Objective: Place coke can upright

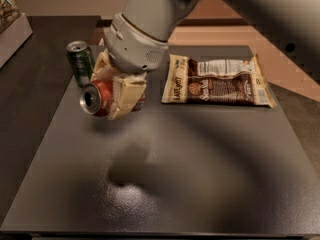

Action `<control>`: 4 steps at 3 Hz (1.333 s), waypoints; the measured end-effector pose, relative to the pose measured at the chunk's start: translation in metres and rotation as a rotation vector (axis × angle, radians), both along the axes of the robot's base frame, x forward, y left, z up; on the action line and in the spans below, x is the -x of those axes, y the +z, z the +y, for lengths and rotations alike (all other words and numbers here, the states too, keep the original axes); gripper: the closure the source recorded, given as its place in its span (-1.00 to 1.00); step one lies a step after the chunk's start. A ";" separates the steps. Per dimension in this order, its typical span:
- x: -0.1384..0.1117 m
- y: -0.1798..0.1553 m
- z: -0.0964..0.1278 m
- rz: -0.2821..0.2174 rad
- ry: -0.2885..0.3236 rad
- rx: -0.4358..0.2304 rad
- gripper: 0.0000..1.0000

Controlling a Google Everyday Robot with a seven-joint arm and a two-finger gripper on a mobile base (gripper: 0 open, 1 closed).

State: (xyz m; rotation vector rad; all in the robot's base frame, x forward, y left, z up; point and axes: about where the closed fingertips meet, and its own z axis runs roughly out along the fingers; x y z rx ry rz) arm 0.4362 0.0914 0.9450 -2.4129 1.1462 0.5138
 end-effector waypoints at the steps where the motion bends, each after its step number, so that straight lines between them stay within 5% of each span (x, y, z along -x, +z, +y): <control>1: 0.006 0.013 -0.008 -0.013 -0.186 0.032 1.00; 2: 0.008 0.022 -0.011 -0.057 -0.369 0.010 1.00; 4: 0.026 0.005 -0.019 -0.097 -0.607 -0.153 1.00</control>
Offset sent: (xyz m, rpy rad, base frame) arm -0.0008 -0.0169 0.0292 0.0351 -0.1144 -0.6095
